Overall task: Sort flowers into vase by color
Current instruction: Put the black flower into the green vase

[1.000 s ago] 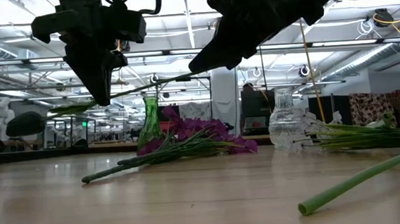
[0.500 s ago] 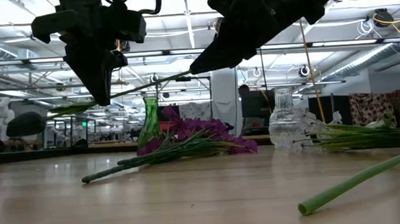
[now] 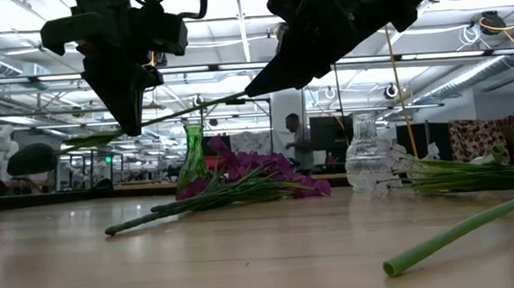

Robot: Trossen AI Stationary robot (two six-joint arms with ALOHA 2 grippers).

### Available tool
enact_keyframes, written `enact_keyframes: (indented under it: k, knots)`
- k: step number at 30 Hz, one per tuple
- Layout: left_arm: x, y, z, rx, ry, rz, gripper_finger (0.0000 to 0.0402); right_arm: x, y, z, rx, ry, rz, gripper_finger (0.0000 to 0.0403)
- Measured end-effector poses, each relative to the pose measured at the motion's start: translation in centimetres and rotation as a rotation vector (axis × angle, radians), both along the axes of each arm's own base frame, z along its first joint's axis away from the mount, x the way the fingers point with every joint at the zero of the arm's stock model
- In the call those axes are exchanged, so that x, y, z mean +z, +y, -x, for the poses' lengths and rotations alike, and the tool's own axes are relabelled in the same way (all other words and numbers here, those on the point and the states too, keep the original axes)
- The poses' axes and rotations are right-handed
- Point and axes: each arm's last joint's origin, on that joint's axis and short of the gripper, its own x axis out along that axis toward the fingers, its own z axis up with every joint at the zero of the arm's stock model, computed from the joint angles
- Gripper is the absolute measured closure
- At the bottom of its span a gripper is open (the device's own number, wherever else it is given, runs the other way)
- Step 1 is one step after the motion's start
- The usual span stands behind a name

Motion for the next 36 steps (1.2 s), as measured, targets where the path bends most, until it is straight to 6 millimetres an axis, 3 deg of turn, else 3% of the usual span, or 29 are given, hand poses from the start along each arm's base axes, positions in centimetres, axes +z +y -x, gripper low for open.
enact_keyframes:
  k: [5,12,16,20,24,28,36]
  knots:
    - [0.0,0.0,-0.1,0.050,-0.013,0.014,0.0367,0.0,0.0,0.0,-0.004,0.001,-0.006,0.0400]
    - [0.5,0.2,-0.4,0.138,-0.072,-0.050,0.0251,0.1,-0.1,0.2,-0.013,0.014,-0.017,0.0402]
    - [2.0,-0.2,-0.2,0.172,-0.086,-0.102,0.0198,0.8,-0.1,1.0,-0.028,0.041,-0.038,0.0402]
    - [4.6,-1.2,0.1,0.153,-0.209,-0.183,0.0173,2.4,-0.3,2.5,-0.049,0.078,-0.059,0.0402]
    - [7.5,-2.4,1.3,0.153,-0.371,-0.296,0.0171,4.4,-0.5,4.8,-0.074,0.127,-0.086,0.0403]
    - [9.2,-3.6,2.9,0.155,-0.484,-0.362,0.0171,7.2,-0.5,8.1,-0.095,0.132,-0.119,0.0403]
    - [10.3,-6.1,4.7,0.220,-0.652,-0.462,0.0171,13.0,-0.2,16.0,-0.180,-0.040,-0.168,0.0403]
